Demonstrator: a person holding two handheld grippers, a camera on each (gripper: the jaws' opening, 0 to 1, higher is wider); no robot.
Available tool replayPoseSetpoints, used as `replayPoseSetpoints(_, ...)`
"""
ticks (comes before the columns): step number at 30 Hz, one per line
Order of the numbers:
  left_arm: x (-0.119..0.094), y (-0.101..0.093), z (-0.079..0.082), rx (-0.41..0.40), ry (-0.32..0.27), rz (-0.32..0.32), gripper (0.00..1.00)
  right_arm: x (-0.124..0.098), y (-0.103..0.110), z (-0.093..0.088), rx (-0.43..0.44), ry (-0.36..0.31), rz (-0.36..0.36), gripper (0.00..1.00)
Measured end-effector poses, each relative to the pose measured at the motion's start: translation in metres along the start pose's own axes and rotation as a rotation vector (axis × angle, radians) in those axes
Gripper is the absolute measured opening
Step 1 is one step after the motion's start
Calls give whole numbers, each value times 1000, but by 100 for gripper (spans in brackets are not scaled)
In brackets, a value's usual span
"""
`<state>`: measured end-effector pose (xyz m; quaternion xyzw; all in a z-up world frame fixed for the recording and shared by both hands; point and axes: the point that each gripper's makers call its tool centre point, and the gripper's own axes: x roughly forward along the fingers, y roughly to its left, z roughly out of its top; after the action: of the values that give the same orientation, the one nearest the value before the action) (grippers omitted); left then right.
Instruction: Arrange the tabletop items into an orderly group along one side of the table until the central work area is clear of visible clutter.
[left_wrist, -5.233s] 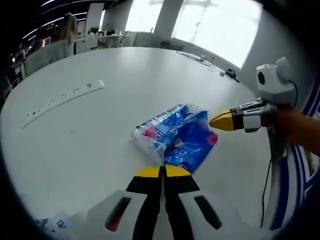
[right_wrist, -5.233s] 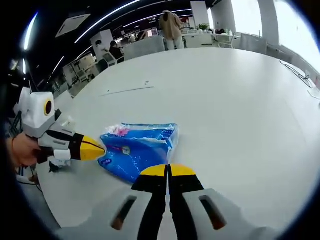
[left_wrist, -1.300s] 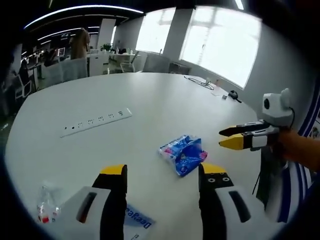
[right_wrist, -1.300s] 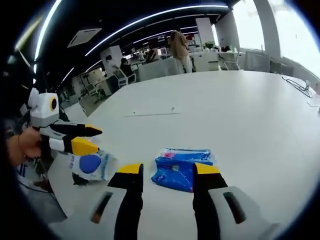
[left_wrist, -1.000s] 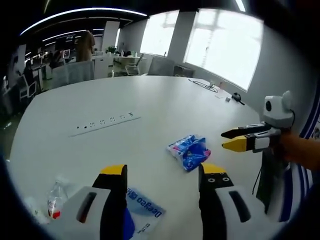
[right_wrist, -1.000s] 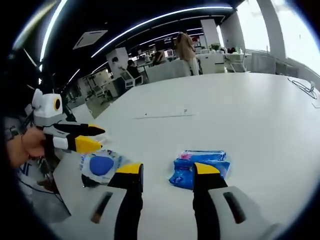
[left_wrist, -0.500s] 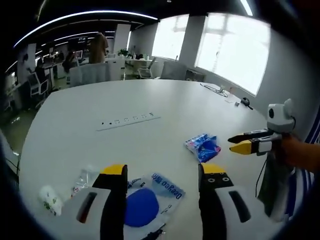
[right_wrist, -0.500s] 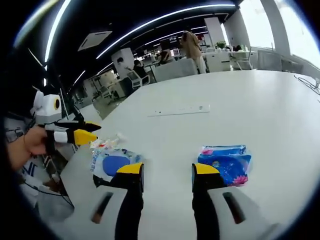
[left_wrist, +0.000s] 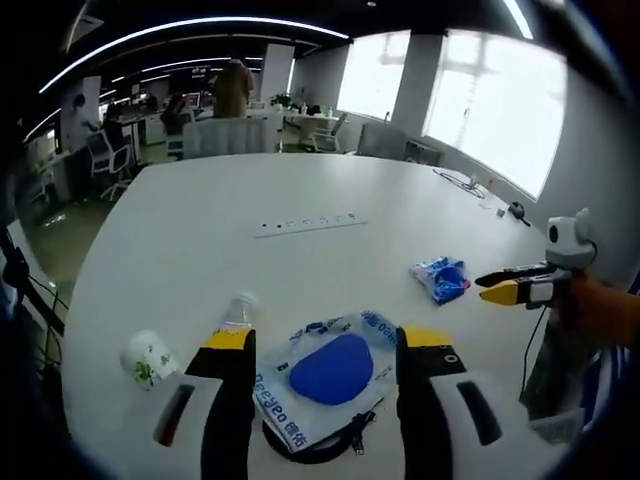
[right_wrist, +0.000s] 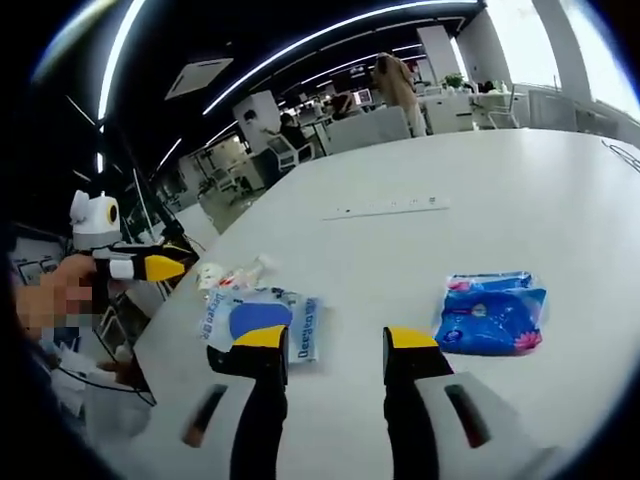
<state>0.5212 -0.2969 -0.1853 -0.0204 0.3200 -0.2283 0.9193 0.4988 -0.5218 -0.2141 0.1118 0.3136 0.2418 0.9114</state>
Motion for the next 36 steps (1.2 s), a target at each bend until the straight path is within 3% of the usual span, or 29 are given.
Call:
replayPoseSetpoints(8, -17, 22, -19, -32, 13, 46, 56, 9, 15, -6, -3, 11, 28, 35)
replayPoseSetpoints(21, -31, 40, -56, -102, 42, 94, 53, 21, 25, -22, 0, 48, 53, 34)
replayPoseSetpoints(36, -20, 49, -87, -187, 84, 95, 45, 42, 25, -43, 28, 97, 62, 32)
